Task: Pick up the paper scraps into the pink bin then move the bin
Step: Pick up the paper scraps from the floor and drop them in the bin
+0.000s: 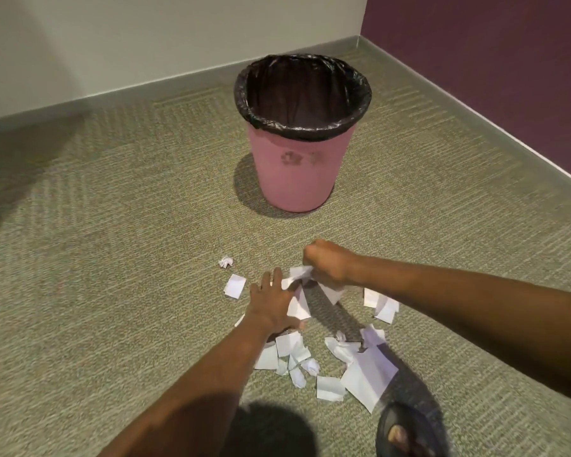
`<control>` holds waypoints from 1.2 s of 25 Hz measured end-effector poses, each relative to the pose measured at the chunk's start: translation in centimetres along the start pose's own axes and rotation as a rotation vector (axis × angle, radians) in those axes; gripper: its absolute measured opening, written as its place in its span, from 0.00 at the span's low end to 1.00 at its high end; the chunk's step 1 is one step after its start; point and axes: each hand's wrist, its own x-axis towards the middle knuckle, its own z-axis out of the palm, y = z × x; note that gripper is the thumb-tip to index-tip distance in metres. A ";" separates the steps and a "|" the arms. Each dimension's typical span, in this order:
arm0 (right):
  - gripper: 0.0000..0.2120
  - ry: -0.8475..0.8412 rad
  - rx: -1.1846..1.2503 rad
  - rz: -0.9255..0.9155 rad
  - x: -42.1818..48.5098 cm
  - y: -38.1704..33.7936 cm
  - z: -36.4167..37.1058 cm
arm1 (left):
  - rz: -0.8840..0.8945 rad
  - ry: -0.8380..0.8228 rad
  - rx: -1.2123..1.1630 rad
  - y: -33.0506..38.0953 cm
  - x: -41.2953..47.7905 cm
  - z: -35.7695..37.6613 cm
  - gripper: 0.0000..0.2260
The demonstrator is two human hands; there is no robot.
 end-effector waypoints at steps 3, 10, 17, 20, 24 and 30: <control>0.14 0.005 0.111 -0.006 1.3 -1.5 -6.5 | -0.005 0.086 -0.019 0.9 0.3 -0.4 0.38; 0.05 0.307 0.323 -0.007 0.8 -3.2 -20.0 | 0.016 0.062 -0.078 1.3 0.4 -0.5 0.31; 0.11 0.833 0.526 0.325 6.2 1.1 -22.8 | 0.058 0.140 -0.289 1.1 -0.2 0.0 0.16; 0.09 0.944 0.494 0.437 7.8 2.4 -22.6 | 0.023 0.225 -0.279 0.9 -0.1 -1.7 0.07; 0.12 0.762 0.431 0.385 8.2 3.5 -22.1 | -0.011 0.308 -0.415 0.9 -0.3 -7.7 0.07; 0.15 0.880 0.631 0.296 5.0 4.6 -22.8 | 0.087 0.850 -0.537 0.3 -2.6 -22.3 0.06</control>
